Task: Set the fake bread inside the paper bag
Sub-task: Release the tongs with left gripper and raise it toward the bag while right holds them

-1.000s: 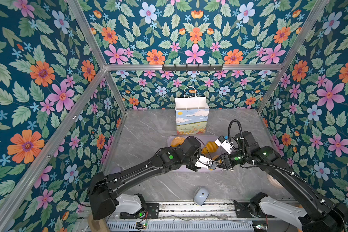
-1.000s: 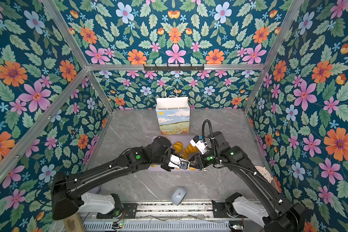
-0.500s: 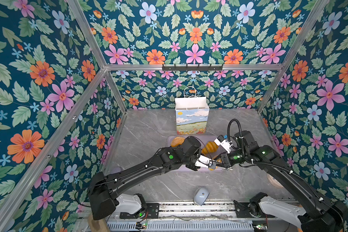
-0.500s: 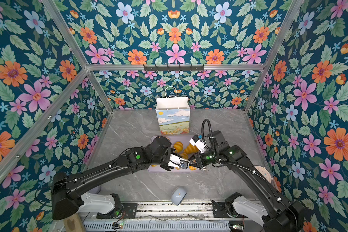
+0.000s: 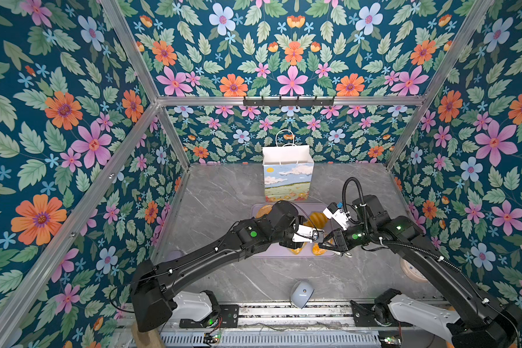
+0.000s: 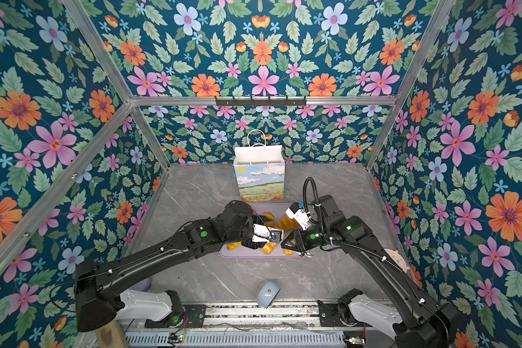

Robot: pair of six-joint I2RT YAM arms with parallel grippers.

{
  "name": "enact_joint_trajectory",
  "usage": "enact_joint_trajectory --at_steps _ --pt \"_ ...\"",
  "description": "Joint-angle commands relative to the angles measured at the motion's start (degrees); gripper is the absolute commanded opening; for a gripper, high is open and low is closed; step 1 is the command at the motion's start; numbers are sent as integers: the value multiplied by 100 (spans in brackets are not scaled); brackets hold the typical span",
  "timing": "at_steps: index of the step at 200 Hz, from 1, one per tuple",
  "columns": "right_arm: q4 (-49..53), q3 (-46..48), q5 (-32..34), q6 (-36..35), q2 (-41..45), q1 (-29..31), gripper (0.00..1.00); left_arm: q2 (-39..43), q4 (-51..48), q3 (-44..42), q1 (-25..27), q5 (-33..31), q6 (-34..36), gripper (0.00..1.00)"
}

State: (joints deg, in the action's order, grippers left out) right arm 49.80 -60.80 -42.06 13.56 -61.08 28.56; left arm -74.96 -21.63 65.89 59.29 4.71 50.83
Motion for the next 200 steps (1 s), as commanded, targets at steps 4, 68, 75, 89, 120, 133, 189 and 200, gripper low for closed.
enact_joint_trajectory --at_steps 4,68,75,89,120,133,189,200 --pt "530 -165 548 -45 -34 7 21 169 370 -31 -53 234 -320 67" --pt "1452 -736 2155 -39 -213 9 22 752 1398 -435 -346 -208 -1721 69" --pt "1616 -825 2390 14 -211 7 22 776 1451 -437 -499 -144 -1950 68" --pt "2072 -1082 2984 218 -270 10 22 783 1618 -455 -782 -185 -2496 67" --pt "2586 -1378 3371 706 -202 26 16 810 2088 -698 -1190 -362 -3307 64" --pt "2617 -1358 3345 952 -50 29 13 858 2418 -996 -1332 -474 -3465 64" --pt "3182 -1262 3571 2280 220 177 16 821 3137 -1557 -1659 -1627 -4034 61" --pt "3236 -1241 3592 2484 198 342 18 762 3225 -1613 -1671 -1605 -4006 60"
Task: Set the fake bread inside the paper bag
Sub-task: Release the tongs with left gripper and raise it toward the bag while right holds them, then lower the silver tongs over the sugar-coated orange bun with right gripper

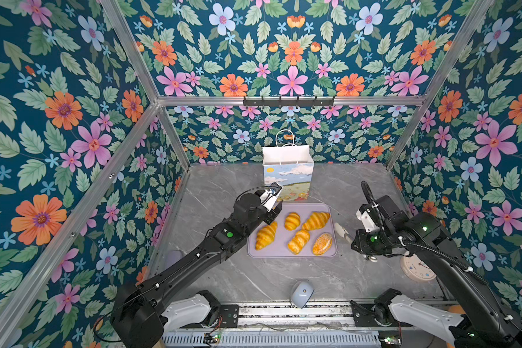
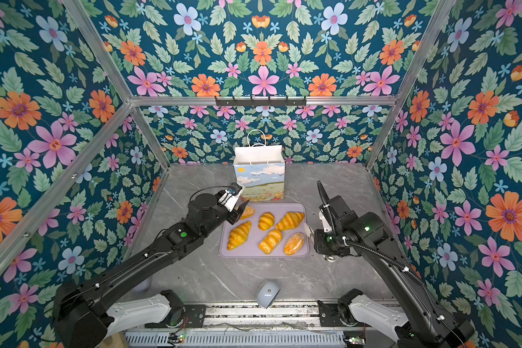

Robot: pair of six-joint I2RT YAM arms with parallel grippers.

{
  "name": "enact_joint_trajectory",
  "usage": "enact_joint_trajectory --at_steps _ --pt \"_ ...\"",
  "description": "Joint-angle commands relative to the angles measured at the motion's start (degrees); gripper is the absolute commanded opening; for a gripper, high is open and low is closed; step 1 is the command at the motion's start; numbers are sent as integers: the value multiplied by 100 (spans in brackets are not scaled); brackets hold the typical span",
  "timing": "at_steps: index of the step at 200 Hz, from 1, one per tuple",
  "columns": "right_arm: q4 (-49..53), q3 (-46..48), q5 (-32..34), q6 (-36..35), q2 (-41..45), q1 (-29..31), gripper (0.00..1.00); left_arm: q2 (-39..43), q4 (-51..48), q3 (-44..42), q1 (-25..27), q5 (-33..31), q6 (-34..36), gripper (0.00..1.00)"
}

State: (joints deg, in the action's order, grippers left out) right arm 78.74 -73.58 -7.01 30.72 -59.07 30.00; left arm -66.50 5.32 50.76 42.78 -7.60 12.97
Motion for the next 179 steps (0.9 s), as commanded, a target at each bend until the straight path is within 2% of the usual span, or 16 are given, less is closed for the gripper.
enact_joint_trajectory --at_steps 1,53,89,140,179 --pt "347 37 90 795 -6 221 18 -88 535 -110 -18 -365 -223 60" --pt "3 236 -241 1517 -161 776 22 -329 648 -157 -16 -89 -222 55" --pt "-293 439 -343 1701 -215 804 32 -241 920 -409 -17 53 -182 51" --pt "-720 771 -434 1843 -183 806 38 -142 1129 -638 -16 149 -134 50" --pt "-941 889 -505 1837 -271 804 38 -248 1059 -535 -22 388 -76 48"
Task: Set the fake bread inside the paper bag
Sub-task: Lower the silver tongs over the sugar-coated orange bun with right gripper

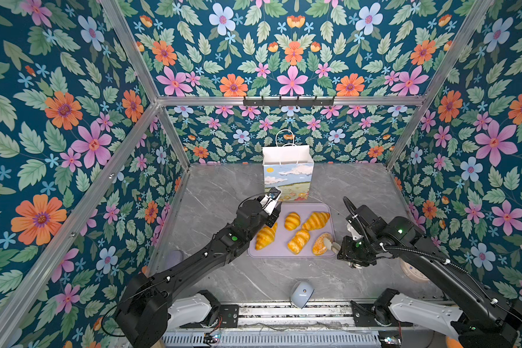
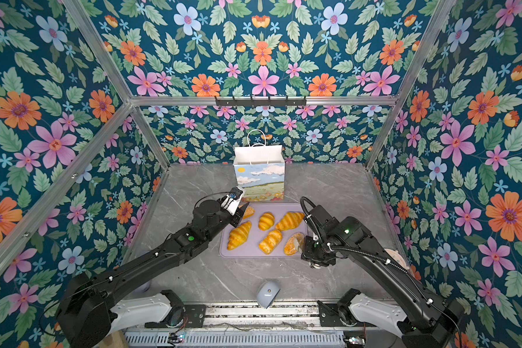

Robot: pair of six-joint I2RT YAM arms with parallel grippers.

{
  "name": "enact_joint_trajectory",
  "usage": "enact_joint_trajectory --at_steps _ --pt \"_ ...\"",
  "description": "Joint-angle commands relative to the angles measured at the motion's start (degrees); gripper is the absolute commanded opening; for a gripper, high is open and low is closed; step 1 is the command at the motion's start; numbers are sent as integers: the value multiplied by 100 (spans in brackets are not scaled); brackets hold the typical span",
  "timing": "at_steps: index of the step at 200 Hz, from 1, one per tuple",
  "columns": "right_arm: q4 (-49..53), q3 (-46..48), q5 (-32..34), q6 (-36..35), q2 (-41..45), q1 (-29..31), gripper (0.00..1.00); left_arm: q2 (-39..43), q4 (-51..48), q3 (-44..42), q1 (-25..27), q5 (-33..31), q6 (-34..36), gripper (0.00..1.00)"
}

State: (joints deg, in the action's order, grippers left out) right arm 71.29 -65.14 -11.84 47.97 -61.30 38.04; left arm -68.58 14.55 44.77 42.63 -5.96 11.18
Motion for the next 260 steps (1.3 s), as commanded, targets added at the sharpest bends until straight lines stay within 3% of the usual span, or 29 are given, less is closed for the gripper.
enact_joint_trajectory --at_steps 1,114,260 --pt "-204 50 -21 110 -53 0 38 -41 132 65 -8 230 104 48" --pt "-465 314 63 143 -171 -7 46 -101 27 154 -6 359 117 42" --pt "-861 562 -209 132 -276 -228 48 -248 -107 290 -5 479 202 38"
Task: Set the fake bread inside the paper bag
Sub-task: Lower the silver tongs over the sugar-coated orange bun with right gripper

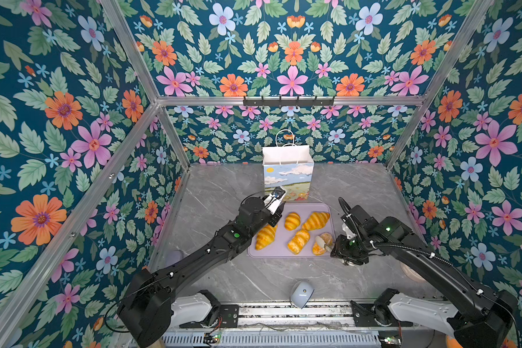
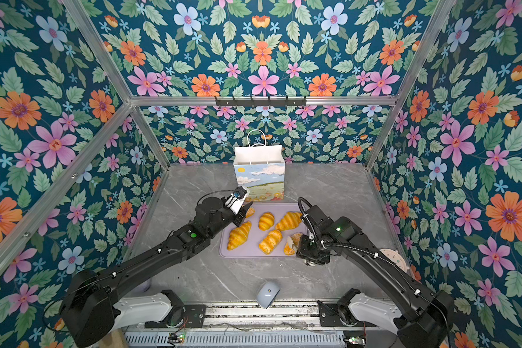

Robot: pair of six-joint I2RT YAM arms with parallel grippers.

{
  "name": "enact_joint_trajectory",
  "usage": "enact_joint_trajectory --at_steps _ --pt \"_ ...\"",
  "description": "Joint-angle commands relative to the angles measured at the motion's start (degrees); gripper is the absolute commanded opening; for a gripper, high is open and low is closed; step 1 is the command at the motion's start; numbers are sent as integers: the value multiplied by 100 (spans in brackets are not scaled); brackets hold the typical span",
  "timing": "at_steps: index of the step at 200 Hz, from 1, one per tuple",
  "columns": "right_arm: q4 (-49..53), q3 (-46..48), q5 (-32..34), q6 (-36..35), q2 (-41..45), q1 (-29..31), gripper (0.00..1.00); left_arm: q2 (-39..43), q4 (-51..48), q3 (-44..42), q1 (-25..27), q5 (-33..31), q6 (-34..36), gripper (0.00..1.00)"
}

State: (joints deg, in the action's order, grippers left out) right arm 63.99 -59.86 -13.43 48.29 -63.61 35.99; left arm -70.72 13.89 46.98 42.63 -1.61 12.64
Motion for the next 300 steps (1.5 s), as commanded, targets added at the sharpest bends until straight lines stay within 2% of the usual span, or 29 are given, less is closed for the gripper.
enact_joint_trajectory --at_steps 1,87,168,236,300 --pt "-136 34 -52 100 -45 -27 48 -36 -43 72 -7 45 59 38" --pt "-482 150 -169 66 -176 -101 48 -104 -79 131 -7 64 97 36" --pt "-205 -49 152 -83 -458 -127 48 -6 -88 137 -4 -68 51 40" --pt "-35 -255 216 -206 -773 -58 41 23 -66 83 -5 -191 -14 42" --pt "18 -285 244 -241 -866 -13 44 -3 -37 81 -5 -182 -27 42"
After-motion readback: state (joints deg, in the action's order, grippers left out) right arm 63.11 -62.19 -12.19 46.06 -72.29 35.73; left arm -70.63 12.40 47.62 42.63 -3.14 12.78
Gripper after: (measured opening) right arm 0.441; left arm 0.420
